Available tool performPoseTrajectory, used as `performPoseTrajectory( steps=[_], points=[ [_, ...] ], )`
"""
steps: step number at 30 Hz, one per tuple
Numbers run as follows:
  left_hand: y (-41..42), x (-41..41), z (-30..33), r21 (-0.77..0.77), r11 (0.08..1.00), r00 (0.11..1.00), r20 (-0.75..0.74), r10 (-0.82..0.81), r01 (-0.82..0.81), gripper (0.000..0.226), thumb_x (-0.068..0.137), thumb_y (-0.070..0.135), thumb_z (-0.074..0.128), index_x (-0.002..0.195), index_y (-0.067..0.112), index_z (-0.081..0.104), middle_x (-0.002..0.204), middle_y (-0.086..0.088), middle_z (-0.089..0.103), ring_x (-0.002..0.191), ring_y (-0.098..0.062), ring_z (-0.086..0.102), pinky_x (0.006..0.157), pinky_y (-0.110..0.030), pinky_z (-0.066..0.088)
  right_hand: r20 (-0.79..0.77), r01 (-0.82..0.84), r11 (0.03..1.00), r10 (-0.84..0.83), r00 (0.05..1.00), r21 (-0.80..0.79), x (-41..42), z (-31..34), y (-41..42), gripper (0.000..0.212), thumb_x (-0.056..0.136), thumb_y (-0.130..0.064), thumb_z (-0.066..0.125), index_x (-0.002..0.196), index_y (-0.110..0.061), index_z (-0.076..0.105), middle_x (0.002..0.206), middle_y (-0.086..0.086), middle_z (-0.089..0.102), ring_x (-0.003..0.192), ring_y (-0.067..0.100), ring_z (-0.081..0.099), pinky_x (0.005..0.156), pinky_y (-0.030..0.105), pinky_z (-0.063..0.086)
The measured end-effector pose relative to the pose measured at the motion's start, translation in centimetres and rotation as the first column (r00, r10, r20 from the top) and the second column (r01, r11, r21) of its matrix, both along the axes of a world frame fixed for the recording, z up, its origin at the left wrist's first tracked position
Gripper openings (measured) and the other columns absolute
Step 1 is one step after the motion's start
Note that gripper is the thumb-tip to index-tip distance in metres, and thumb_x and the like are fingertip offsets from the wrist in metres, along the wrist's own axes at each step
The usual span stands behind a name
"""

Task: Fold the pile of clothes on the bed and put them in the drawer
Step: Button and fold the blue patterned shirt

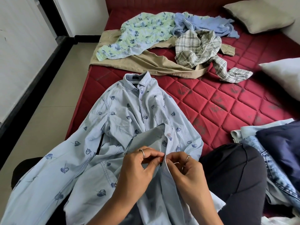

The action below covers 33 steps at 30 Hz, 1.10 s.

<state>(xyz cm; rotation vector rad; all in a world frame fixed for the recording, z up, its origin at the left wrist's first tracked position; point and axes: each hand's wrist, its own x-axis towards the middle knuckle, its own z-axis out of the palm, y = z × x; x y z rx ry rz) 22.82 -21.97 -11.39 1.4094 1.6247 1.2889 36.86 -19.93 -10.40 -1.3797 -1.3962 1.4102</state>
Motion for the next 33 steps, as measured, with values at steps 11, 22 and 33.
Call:
performPoseTrajectory(
  steps=[11,22,33],
  points=[
    [-0.2,0.7,0.7,-0.205,0.979,0.973,0.223,0.06,-0.014,0.004,0.083,0.015,0.072,0.082,0.018,0.073,0.076,0.006,0.074,0.074,-0.008,0.071,0.072,-0.018,0.053,0.275,-0.067,0.969,-0.001,0.961,0.239,-0.9,-0.5,-0.4,0.014,0.087,-0.012,0.066,0.082,-0.025,0.062,0.067,-0.006,0.066,0.065,0.013,0.063,0.061,0.024,0.05],
    [0.3,1.8,0.0,-0.211,0.969,0.969,0.181,0.169,-0.129,0.015,0.087,0.003,0.065,0.079,0.016,0.063,0.073,0.006,0.071,0.067,-0.008,0.068,0.065,-0.017,0.051,0.329,-0.089,0.919,-0.046,0.943,0.383,-1.2,-2.1,-0.6,0.006,0.083,-0.027,0.058,0.086,-0.021,0.059,0.074,-0.009,0.062,0.069,0.01,0.061,0.063,0.023,0.048],
    [0.4,2.2,-0.3,-0.153,0.975,0.976,0.122,0.179,-0.159,0.026,0.086,-0.001,0.064,0.081,0.016,0.045,0.072,-0.003,0.066,0.065,-0.01,0.067,0.066,-0.027,0.054,0.33,-0.081,0.909,-0.065,0.942,0.41,-1.2,-2.8,-0.8,0.006,0.084,-0.026,0.057,0.086,-0.02,0.057,0.073,-0.007,0.061,0.068,0.012,0.059,0.059,0.029,0.048]
  ],
)
